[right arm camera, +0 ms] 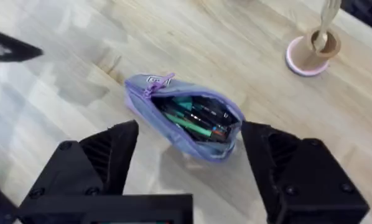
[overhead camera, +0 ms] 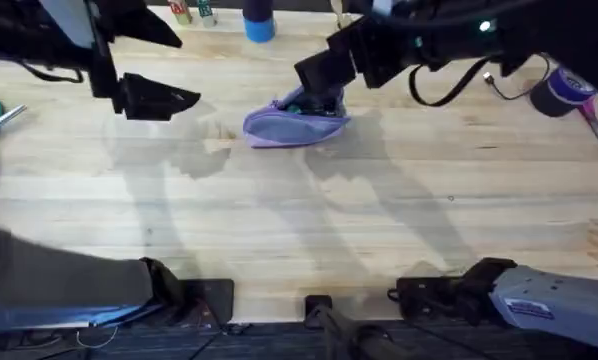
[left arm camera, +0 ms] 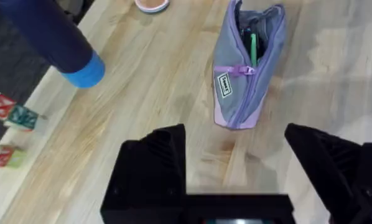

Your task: Unzip the bag, pick up the pens from the table one at a time and place them inside, then zip the bag closed.

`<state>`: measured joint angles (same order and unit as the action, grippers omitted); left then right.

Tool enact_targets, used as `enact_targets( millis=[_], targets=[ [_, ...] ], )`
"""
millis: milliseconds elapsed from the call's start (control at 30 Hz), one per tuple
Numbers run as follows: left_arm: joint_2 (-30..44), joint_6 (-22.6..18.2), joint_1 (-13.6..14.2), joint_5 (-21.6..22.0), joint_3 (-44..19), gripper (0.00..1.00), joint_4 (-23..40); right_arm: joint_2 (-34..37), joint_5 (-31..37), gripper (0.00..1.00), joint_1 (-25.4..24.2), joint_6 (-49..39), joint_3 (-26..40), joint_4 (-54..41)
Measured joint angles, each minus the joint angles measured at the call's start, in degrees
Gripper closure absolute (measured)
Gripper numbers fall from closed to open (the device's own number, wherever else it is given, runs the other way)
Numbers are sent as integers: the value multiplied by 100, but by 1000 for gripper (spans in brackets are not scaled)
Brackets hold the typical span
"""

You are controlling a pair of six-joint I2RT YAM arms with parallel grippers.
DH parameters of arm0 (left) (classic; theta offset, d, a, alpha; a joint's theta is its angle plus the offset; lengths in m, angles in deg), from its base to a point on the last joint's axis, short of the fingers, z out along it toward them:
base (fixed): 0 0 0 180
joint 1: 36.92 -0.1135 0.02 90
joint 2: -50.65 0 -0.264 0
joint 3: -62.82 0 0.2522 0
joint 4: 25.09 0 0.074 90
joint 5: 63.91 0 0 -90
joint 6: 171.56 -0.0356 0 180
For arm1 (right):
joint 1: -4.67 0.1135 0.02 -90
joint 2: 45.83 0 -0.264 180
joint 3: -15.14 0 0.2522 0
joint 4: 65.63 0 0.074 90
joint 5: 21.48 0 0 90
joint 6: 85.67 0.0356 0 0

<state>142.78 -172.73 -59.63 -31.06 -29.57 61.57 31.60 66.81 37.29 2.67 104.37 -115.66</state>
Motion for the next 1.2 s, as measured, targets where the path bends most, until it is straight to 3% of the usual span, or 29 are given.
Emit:
enact_targets(
  millis=[233,467,833,1200],
  targets=[
    [1107,-760,-5,-465,0,8,37,0,0,6,0,495,423,-592],
    [1790,-1197,-5,-801,0,7,42,0,-2,5,0,1091,696,-883],
    [2068,-1298,-5,-935,0,7,81,0,-2,5,0,2339,865,-838],
    [2068,-1298,-5,-935,0,7,79,7,-282,5,0,2671,872,-461]
  ],
)
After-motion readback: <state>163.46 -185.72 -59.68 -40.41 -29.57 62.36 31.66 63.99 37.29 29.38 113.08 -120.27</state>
